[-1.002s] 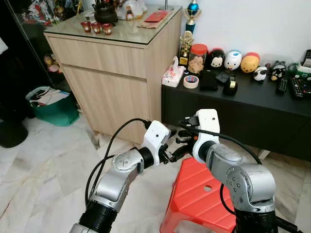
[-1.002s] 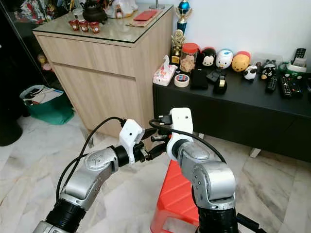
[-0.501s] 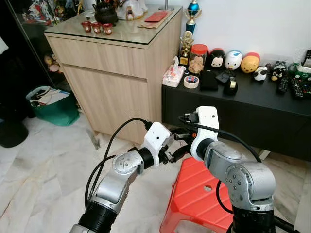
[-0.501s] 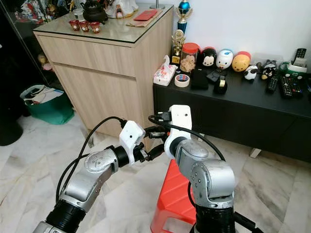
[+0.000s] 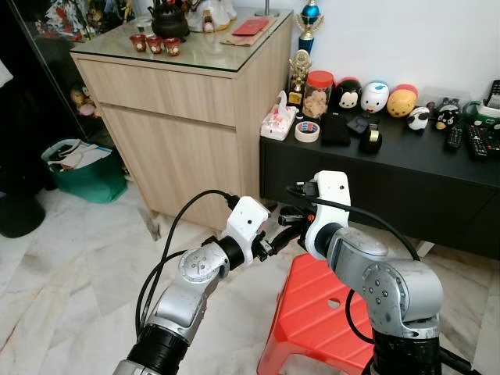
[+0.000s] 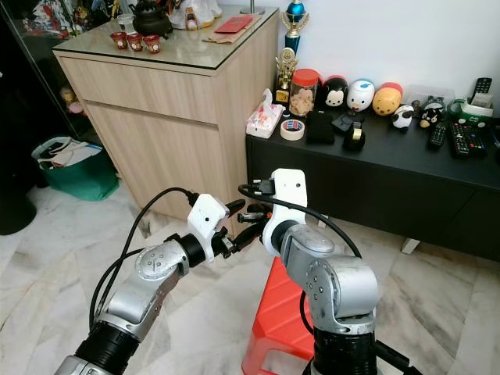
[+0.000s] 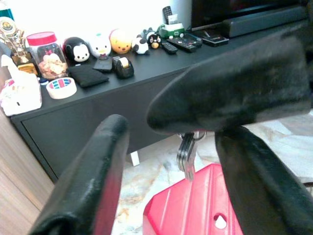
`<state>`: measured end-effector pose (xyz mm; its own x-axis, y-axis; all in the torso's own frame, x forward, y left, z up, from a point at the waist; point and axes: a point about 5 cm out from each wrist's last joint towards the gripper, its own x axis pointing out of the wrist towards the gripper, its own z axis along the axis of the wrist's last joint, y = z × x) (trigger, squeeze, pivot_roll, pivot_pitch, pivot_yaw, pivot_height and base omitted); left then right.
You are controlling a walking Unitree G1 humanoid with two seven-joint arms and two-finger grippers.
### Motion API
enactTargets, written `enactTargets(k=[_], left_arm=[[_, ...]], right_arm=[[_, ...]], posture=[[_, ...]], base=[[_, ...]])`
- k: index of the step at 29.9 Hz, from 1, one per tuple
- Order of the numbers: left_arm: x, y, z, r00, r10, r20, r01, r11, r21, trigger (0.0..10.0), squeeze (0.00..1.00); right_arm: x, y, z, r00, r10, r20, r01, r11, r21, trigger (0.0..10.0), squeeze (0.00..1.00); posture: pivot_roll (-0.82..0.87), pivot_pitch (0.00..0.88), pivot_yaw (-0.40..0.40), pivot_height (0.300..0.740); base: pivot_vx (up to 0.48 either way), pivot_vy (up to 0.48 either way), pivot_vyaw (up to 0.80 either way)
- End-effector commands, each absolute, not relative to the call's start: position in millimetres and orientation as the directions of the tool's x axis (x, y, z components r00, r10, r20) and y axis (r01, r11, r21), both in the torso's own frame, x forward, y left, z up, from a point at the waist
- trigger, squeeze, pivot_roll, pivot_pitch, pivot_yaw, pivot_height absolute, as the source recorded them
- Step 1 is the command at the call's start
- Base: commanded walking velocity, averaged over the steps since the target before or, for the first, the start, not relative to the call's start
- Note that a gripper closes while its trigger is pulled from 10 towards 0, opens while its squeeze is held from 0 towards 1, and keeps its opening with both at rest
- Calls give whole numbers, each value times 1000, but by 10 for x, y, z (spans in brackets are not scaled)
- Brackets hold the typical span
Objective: Hang keys on a hook
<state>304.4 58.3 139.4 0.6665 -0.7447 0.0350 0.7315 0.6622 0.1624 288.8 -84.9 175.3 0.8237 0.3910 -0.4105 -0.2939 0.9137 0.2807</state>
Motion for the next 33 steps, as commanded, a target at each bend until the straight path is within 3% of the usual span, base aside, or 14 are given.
enactTargets(k=[1,33], left_arm=[[3066,578,1399,665,-746,30,729,658,189,0,0],[3066,564,1377,659,-750,46,731,654,193,0,0]], right_arm=[[2878,-825,1868,836,403,-373,-313,907,280,10000,0],[2879,-811,1833,833,398,-384,-315,912,262,10000,0]], posture=[[-69,60,-5,723],[-72,62,-9,723]], base=[[0,0,0],[0,0,0]])
